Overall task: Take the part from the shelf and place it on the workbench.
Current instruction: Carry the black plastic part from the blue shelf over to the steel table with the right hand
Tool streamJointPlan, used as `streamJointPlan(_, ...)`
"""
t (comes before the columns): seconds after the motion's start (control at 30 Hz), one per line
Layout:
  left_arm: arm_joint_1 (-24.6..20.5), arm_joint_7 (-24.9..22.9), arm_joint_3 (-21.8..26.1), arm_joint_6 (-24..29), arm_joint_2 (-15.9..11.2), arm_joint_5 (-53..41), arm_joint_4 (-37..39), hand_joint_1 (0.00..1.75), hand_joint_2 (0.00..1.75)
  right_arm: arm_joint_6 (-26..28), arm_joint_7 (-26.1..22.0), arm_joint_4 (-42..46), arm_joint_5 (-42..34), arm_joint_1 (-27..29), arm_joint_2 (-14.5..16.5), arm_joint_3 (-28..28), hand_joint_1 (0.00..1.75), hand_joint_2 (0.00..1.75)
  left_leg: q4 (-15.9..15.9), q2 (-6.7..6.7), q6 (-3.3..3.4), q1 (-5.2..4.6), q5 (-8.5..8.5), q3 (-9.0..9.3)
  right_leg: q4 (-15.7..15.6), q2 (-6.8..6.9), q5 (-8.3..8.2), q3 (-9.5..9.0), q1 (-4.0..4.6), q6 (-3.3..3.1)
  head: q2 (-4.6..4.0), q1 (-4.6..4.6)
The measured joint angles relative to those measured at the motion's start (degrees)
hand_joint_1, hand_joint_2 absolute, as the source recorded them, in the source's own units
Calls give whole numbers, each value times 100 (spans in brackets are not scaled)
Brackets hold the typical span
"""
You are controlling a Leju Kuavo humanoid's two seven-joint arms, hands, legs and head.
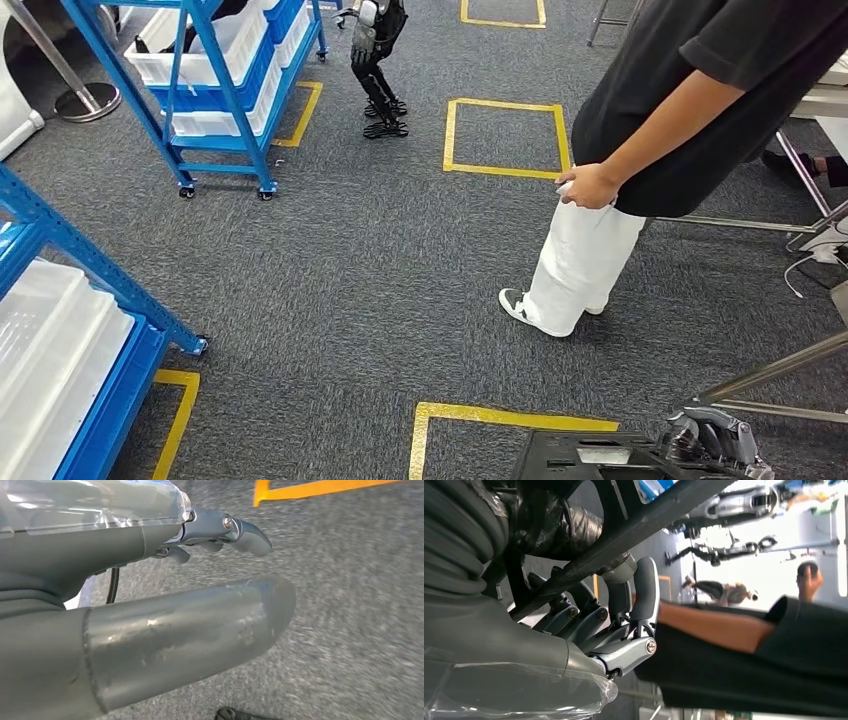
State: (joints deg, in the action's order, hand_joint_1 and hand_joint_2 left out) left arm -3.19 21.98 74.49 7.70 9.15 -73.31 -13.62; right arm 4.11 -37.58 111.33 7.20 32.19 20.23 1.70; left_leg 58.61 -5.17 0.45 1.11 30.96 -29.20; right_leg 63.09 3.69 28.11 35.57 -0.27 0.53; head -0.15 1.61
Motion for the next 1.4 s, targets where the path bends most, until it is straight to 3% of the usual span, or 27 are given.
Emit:
streamJointPlan(0.07,-7,1,1,-6,2,0,0,0,0,5,5,1,1,-2,1,1,175,175,-18,-108,-66,-15,35,42,-212,91,0,-96,69,-56,0,-2)
streamJointPlan(0.13,-25,2,2,-15,6,-1,0,0,0,5,9,7,1,12,1,2,175,175,-47,-179,-133,-2,67,120,-278,-66,-27,-117,69,-119,0,-4)
streamJointPlan(0.2,-36,5,3,-26,7,-2,0,0,0,5,11,21,1,15,3,2,175,175,141,57,-174,16,224,91,-381,-204,-68,-182,34,-197,0,-9)
streamJointPlan(0.27,-26,8,3,-39,6,-3,0,0,0,1,14,30,1,3,4,2,175,175,773,387,-179,20,557,-206,-427,-334,-83,-224,18,-252,0,-15)
streamJointPlan(0.33,-4,5,3,-49,5,-4,0,0,0,-4,20,28,1,-2,5,2,175,175,1438,477,-179,17,761,-583,-420,-499,-75,-237,32,-277,0,-19)
streamJointPlan(0.37,4,3,3,-51,4,-4,0,0,0,-5,23,27,2,-1,5,2,175,175,1543,486,-176,17,706,-680,-413,-590,-68,-247,39,-279,0,-19)
streamJointPlan(0.4,6,2,4,-54,1,-4,0,0,0,-7,29,25,5,-1,5,2,175,175,1401,504,-168,18,519,-668,-401,-683,-58,-261,41,-274,0,-19)
streamJointPlan(0.43,5,1,4,-56,-3,-4,0,0,0,-9,34,23,9,-2,5,2,175,175,1074,558,-157,20,261,-568,-385,-772,-44,-275,37,-262,0,-19)
streamJointPlan(0.5,0,1,4,-64,-7,-5,0,0,0,-13,45,20,17,-11,5,2,175,175,367,824,-123,28,-98,-315,-325,-923,-5,-270,31,-216,0,-17)
streamJointPlan(0.57,-7,0,3,-72,-6,-5,0,0,0,-20,52,16,22,-17,5,2,175,175,88,988,-82,15,-136,-210,-288,-1051,7,-225,15,-149,0,-19)
streamJointPlan(0.63,-23,1,4,-74,-3,-4,0,0,0,-27,56,12,26,-10,4,2,175,175,30,879,-15,6,-150,-178,-300,-1143,-10,-193,0,-76,0,-22)
streamJointPlan(0.7,-31,4,5,-75,1,-4,0,0,0,-29,56,9,30,-10,2,3,175,175,-39,731,69,24,-191,-142,-143,-903,94,-113,15,-21,0,-11)
streamJointPlan(0.77,-15,7,6,-75,0,-4,0,0,0,-28,56,1,33,-28,1,4,175,175,-79,562,116,19,-202,-123,445,-534,424,174,13,24,0,4)
streamJointPlan(0.83,4,8,8,-75,-4,-3,0,0,0,-28,57,-16,34,-38,1,5,175,175,-80,383,127,4,-183,-115,1130,-421,697,540,-22,67,0,8)
streamJointPlan(0.87,5,8,8,-75,-5,-3,0,0,0,-27,59,-27,34,-36,0,6,175,175,-79,301,123,1,-168,-106,1263,-405,691,623,-37,80,0,8)
streamJointPlan(0.9,1,8,9,-75,-5,-3,0,0,0,-27,61,-37,34,-34,1,7,175,175,-79,224,116,0,-150,-88,1177,-386,575,590,-47,87,0,8)
streamJointPlan(0.93,-6,8,9,-75,-5,-2,0,0,0,-26,62,-45,34,-34,1,8,175,175,-79,152,106,0,-127,-58,874,-341,376,439,-51,82,0,8)
streamJointPlan(1.0,-16,8,9,-75,-2,-3,0,0,0,-26,63,-53,34,-38,1,9,175,175,-81,26,66,-9,-72,11,67,-108,31,19,-15,31,0,8)
streamJointPlan(1.07,-24,8,9,-77,2,-2,0,0,0,-26,61,-56,34,-44,1,10,175,175,-88,-74,1,-21,-24,58,-321,33,-53,-179,45,-36,0,7)
streamJointPlan(1.13,-46,8,10,-82,6,-2,0,0,0,-26,60,-58,34,-42,1,12,175,175,-108,-169,-65,-18,5,116,-349,-76,-46,-183,70,-97,0,6)
streamJointPlan(1.2,-70,7,12,-86,7,-2,0,0,0,-26,59,-60,34,-39,3,14,175,175,0,-9,-116,3,117,130,-423,-201,-77,-226,43,-170,0,2)
streamJointPlan(1.27,-69,7,13,-88,7,0,0,0,0,-28,58,-64,34,-55,5,13,175,175,530,327,-135,21,430,-101,-477,-319,-101,-265,11,-235,0,-2)
streamJointPlan(1.33,-40,7,14,-89,8,3,0,0,0,-30,61,-73,34,-70,7,11,175,175,1289,464,-144,22,731,-503,-466,-466,-92,-266,15,-267,0,-3)
streamJointPlan(1.37,-25,5,14,-89,8,4,0,0,0,-31,61,-80,34,-69,7,12,175,175,1508,478,-151,22,748,-644,-454,-553,-84,-269,20,-271,0,-3)
streamJointPlan(1.4,-15,3,15,-89,5,4,0,0,0,-31,62,-88,34,-69,7,12,175,175,1516,486,-152,22,641,-695,-438,-645,-74,-275,22,-270,0,-3)
